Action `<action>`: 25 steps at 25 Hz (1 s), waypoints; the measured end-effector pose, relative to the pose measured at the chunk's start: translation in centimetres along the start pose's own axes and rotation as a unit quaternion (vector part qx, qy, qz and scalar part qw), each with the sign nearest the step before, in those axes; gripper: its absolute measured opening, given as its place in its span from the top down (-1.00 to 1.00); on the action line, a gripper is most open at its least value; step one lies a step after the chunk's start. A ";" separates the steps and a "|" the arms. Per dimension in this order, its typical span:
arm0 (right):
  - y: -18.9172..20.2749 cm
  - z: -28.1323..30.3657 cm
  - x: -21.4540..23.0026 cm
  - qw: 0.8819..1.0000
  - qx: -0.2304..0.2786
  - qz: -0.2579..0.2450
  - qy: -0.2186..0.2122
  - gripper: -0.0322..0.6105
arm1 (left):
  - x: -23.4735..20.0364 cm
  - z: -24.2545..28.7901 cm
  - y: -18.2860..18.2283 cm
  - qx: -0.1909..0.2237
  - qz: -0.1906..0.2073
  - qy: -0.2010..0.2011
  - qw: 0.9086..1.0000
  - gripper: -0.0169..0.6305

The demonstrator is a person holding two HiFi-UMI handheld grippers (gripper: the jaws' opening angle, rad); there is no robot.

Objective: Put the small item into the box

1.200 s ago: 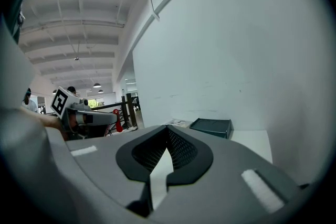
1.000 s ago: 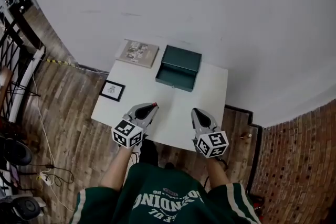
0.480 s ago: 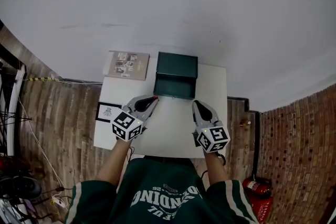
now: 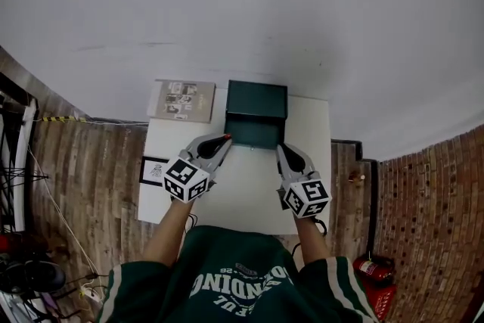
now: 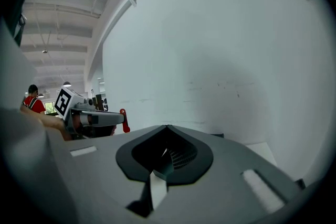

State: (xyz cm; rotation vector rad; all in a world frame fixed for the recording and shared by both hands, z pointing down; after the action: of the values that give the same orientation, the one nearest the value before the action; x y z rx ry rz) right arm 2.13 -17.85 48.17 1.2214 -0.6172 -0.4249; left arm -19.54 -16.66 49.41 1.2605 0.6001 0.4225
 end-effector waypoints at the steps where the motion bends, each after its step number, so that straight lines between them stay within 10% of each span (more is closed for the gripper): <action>1: -0.1 0.2 0.1 1.000 -0.001 -0.001 -0.005 0.89 | 0.0 0.0 -0.1 0.000 -0.001 -0.003 1.000 0.75; 25: 4.3 1.6 2.8 0.998 -0.052 0.038 -0.018 0.89 | -0.5 4.0 4.7 -0.073 -0.013 0.005 0.997 0.75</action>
State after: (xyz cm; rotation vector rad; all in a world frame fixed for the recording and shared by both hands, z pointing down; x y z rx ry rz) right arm 3.09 -19.45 53.22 1.0908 -0.6627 -0.4121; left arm -17.27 -18.78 54.77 1.1107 0.5829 0.4435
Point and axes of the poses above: the fingertips, and each gripper's own axes: z forward along the fingers, x to its right, y out of its underside, the point moved 6 cm from there along -z, backward along the fingers, and after that the axes turned 1 degree about z, right-handed, at the moved point
